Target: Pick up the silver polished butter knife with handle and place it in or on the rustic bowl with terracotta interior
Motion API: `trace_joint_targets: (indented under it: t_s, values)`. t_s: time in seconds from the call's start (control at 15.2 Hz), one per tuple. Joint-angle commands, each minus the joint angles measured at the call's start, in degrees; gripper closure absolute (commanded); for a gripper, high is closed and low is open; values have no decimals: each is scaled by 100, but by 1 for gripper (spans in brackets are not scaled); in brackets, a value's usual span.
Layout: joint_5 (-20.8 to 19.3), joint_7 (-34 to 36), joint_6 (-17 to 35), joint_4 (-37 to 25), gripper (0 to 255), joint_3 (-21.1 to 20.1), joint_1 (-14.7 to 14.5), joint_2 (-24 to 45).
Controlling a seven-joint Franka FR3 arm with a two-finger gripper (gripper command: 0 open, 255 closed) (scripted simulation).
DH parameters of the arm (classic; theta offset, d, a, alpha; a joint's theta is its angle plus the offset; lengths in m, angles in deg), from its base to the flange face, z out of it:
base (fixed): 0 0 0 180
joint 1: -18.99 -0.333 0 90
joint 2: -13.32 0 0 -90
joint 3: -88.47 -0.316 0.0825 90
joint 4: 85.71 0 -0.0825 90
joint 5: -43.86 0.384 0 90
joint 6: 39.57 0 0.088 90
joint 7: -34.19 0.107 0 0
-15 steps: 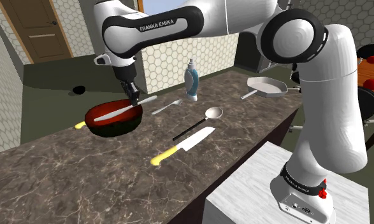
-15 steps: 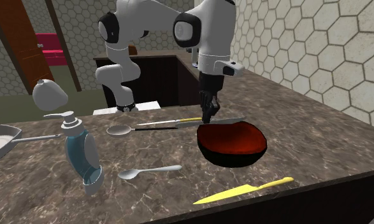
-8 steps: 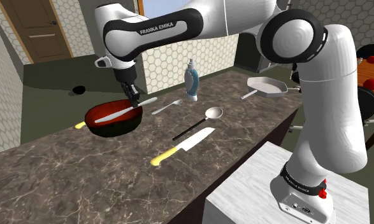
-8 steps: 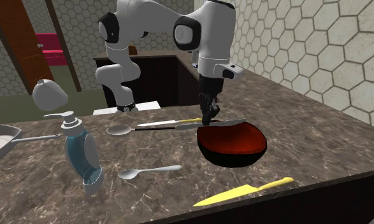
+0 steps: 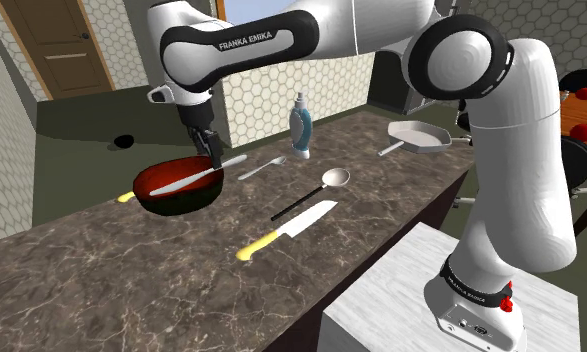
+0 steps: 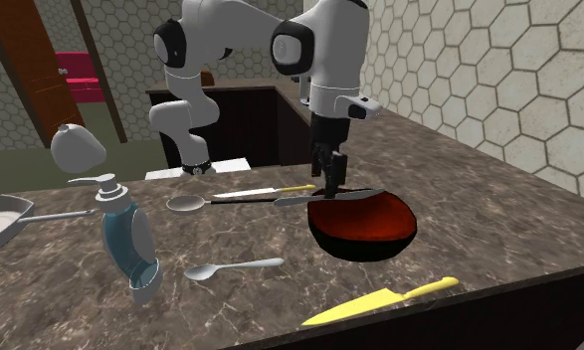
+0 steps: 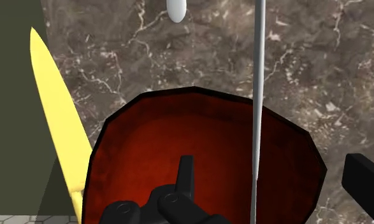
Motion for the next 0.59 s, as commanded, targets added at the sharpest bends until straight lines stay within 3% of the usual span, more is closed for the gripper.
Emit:
trace_joint_targets:
  t_s: [0.0, 0.13, 0.53]
  values:
    - [3, -8, -287, -292, 0, -7, -27, 6]
    - [-3, -21, -663, -725, 0, -11, -68, 63]
    - [-3, -21, -663, -726, 0, -11, -68, 63]
